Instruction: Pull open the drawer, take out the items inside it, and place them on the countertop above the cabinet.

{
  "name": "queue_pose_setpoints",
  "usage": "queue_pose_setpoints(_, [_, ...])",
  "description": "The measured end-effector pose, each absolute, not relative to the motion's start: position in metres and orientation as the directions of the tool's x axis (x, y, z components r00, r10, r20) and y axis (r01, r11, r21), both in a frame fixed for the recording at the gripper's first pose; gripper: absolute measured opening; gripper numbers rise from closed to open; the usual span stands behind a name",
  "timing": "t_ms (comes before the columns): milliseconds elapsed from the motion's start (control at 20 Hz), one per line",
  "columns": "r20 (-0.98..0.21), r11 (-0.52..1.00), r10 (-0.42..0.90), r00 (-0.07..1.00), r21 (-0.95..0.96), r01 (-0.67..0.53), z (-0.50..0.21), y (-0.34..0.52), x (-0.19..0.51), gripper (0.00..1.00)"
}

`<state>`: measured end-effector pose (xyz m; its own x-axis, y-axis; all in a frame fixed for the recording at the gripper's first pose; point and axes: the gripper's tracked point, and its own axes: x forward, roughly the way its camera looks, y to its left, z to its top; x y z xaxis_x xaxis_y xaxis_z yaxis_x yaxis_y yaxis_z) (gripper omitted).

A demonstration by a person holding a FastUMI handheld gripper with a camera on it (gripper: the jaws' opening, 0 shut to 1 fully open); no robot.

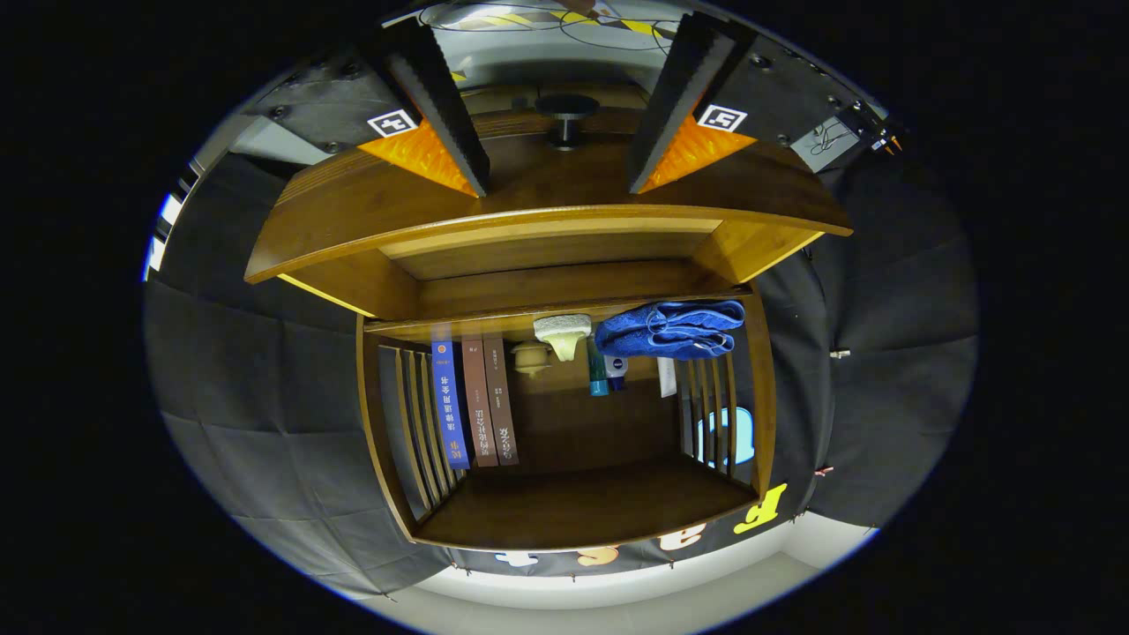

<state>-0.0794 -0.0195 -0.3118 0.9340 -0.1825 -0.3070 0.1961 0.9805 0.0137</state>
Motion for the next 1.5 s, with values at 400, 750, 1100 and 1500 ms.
queue_pose_setpoints(400, [-0.305,0.976,-0.208,0.929,0.002,0.219,-0.309,-0.014,-0.069,0.98])
queue_pose_setpoints(750, [-0.283,0.974,-0.218,0.934,0.000,0.227,-0.293,-0.025,-0.020,0.98])
queue_pose_setpoints(1100, [-0.213,0.967,-0.254,0.944,-0.026,0.254,-0.281,-0.041,0.030,0.99])
queue_pose_setpoints(1500, [-0.169,0.967,-0.254,0.952,-0.027,0.253,-0.283,-0.046,0.052,0.98])
